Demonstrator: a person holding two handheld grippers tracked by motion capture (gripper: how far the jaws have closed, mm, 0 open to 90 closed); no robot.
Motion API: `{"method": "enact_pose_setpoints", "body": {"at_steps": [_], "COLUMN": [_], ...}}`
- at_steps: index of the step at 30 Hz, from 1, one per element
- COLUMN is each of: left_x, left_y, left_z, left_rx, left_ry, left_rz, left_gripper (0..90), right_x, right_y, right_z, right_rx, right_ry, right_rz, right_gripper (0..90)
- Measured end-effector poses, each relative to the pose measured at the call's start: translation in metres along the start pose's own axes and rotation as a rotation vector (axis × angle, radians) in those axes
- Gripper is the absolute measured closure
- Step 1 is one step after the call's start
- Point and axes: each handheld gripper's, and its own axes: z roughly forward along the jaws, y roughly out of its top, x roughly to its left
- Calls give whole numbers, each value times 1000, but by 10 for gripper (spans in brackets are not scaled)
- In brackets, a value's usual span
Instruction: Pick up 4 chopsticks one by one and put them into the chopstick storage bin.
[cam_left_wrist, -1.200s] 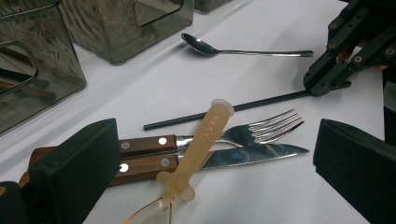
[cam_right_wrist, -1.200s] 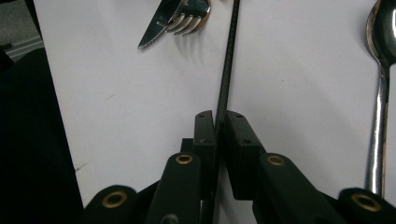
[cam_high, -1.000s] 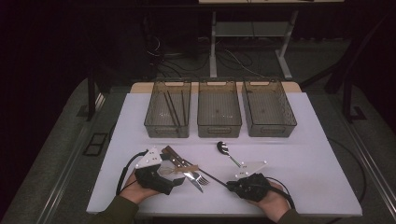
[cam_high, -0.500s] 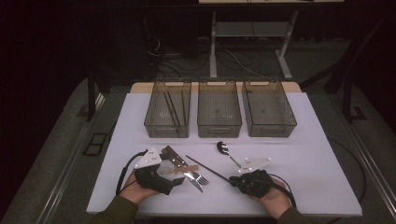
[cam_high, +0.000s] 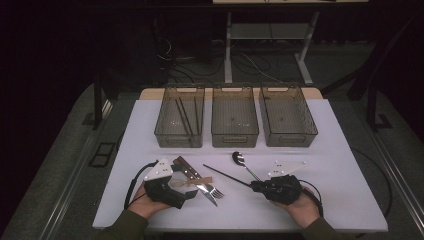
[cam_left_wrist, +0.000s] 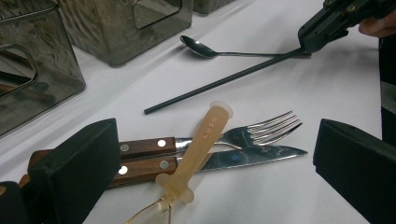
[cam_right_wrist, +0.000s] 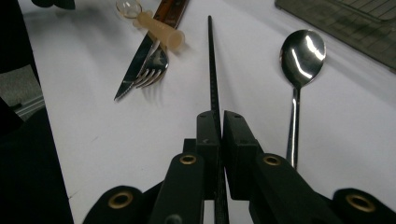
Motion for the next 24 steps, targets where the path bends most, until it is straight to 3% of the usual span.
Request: {"method": "enact_pose_setpoints", "body": {"at_steps": [13, 24], "left_x": [-1, 0], "left_y": [0, 0], "left_z": [0, 1], "left_rx": [-6, -3], "left_ry": [0, 0], "left_rz": [-5, -8], "left_gripper": [0, 0], "right_x": [-9, -14], "right_y": [7, 15], "right_z": [-19, -28], "right_rx": [-106, -149], "right_ry": [22, 24], "right_rz": [30, 32], "right_gripper": [852, 852]}}
